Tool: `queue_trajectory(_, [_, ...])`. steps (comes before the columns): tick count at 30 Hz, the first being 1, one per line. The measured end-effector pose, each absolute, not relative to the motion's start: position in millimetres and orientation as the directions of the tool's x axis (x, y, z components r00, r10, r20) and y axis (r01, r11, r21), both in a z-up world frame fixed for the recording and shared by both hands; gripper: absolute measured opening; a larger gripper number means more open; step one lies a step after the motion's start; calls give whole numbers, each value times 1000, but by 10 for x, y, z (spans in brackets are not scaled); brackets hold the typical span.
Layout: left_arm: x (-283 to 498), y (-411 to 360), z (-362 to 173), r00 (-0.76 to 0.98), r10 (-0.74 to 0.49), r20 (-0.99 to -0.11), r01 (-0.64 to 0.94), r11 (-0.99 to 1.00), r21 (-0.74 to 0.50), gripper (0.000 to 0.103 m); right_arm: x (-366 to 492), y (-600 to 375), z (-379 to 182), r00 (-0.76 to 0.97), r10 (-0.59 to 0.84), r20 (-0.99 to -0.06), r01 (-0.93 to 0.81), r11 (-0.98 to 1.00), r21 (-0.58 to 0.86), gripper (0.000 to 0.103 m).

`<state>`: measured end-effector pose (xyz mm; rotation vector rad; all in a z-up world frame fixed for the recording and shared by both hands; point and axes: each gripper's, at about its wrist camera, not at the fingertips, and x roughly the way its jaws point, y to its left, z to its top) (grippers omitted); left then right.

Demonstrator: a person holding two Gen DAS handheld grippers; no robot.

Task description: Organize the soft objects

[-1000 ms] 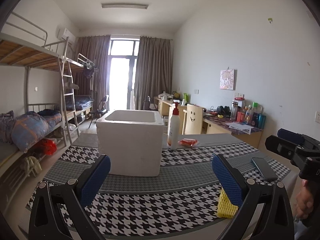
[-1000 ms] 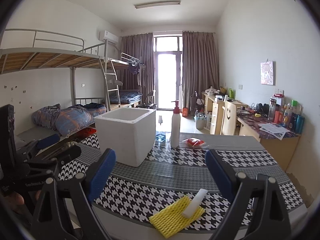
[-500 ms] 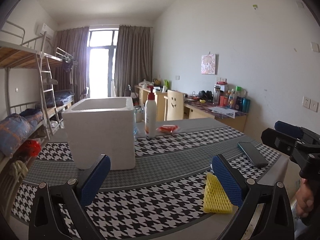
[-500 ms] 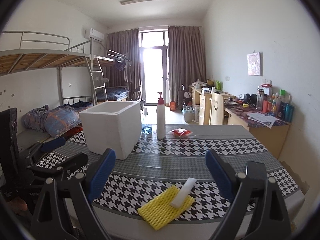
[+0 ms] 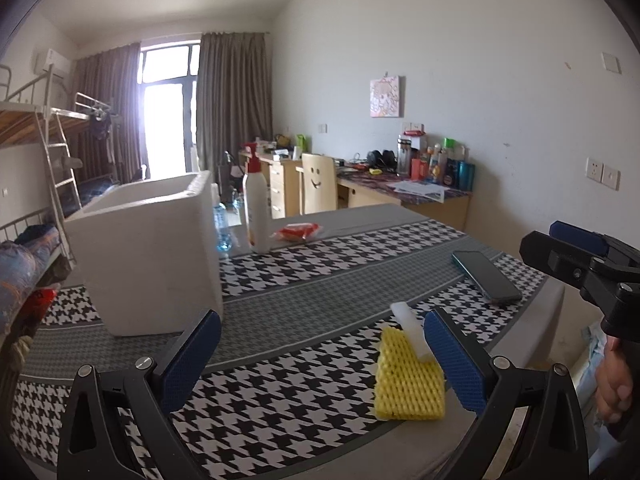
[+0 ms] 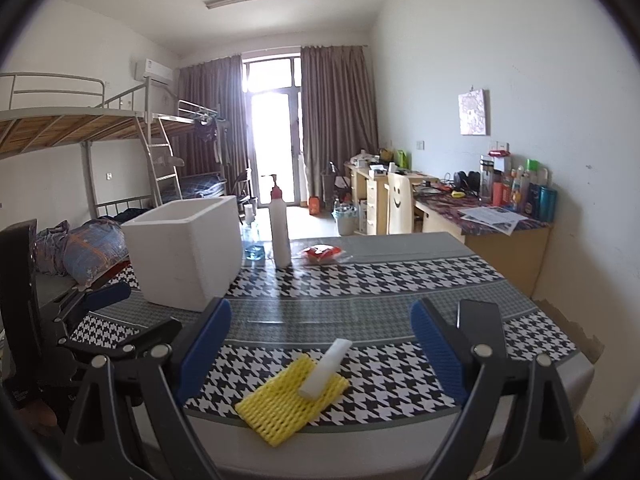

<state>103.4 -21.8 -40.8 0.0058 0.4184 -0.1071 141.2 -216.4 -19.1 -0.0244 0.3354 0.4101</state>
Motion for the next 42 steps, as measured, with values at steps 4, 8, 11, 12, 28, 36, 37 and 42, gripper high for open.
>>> queue_trajectory(4, [1090,-285,-422,896,-132,-424,143,990,-5,102,1453,-2225,-228,863,372,-342,-378,924,51,94])
queue_trajectory(8, [1138,-339,-462,884,-147,-444,160,987,-8,102,1492,-2290,-266,860,366,-355,-365,928,72,94])
queue_trajectory(11, [1166,-356,-503,872,-157,-465,172,985,-10,102,1543,-2315,-323,858,341,-384,-343,937,64,94])
queue_trajectory(12, [1192,-367,-515,867,-157,-473,174,985,-9,102,1558,-2322,-338,858,333,-391,-336,940,63,94])
queue_trajectory(28, [1399,-587,-824,788,-171,-591,224,974,17,102,1793,-2378,-586,818,309,-485,-307,948,86,94])
queue_trajectory(36, [1496,-640,-932,753,-167,-636,242,970,32,102,1892,-2359,-696,792,310,-526,-308,947,94,94])
queue_trajectory(37, [1506,-643,-949,748,-173,-641,248,968,28,102,1905,-2351,-707,790,310,-529,-308,947,93,94])
queue_trajectory(42, [1600,-671,-1044,697,-220,-682,287,958,-16,95,2001,-2369,-770,776,311,-549,-302,947,110,94])
